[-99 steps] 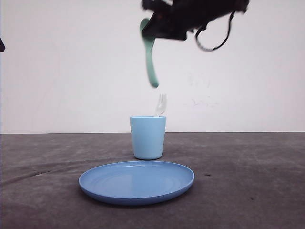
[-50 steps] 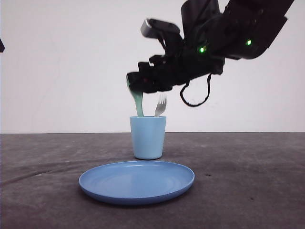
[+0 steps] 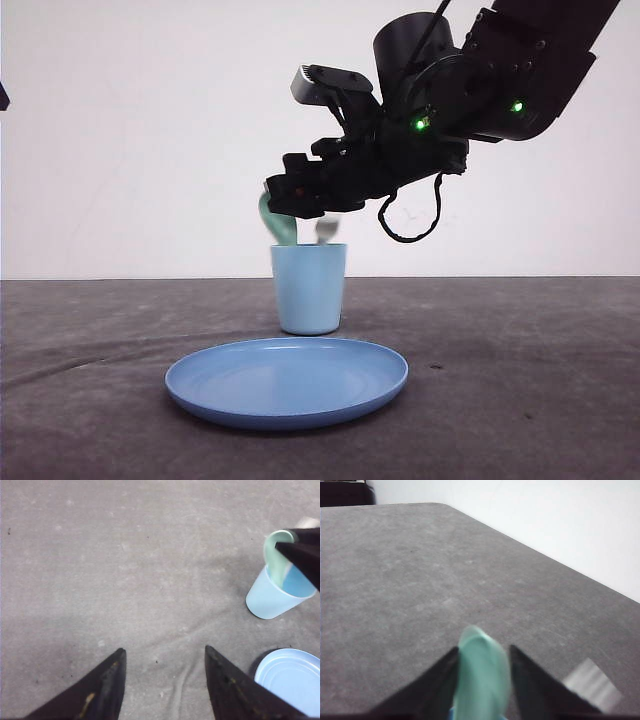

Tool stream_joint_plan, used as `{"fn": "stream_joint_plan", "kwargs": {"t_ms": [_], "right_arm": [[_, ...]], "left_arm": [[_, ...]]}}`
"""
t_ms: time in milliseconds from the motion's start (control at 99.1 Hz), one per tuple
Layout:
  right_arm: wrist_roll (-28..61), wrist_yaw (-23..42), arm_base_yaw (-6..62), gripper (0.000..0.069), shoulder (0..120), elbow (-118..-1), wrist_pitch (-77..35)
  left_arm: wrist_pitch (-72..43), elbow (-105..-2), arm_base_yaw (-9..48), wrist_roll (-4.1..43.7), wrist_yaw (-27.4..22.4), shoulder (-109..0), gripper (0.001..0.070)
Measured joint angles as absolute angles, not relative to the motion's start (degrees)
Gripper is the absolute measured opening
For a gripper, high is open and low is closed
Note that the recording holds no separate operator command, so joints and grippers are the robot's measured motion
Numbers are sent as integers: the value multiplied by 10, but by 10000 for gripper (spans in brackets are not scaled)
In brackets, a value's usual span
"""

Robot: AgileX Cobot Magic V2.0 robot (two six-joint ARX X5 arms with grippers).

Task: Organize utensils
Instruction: 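Lift the spoon with the right gripper and lower it into the cup, then open the right gripper and raise it above the cup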

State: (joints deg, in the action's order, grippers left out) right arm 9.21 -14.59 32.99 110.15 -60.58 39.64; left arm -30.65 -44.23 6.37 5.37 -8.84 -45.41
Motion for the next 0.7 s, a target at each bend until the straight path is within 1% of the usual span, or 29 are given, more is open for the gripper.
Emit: {"fn": "stream_joint_plan", "kwargs": {"t_ms": [61,131,272,403,555,696], "right_arm": [[92,-147,330,292,1101,-606,401],[92,-147,331,321,1100,-606,405],[92,-147,332,335,1075,-606,386],[82,-149,335,336,1017,-606,349],[67,-149,335,336,938,-606,253],[41,-149,327,336,865,-606,117]], "left_arm": [[-306,-442,64,54,-88,-454,297],[-306,-442,64,54,-88,-454,297],[-307,-442,64,54,-88,-454,297],[-307,-442,64,54,-88,-454,297],[-307,-442,64,54,-88,-454,297],[-307,-442,64,54,-88,-454,297]]}}
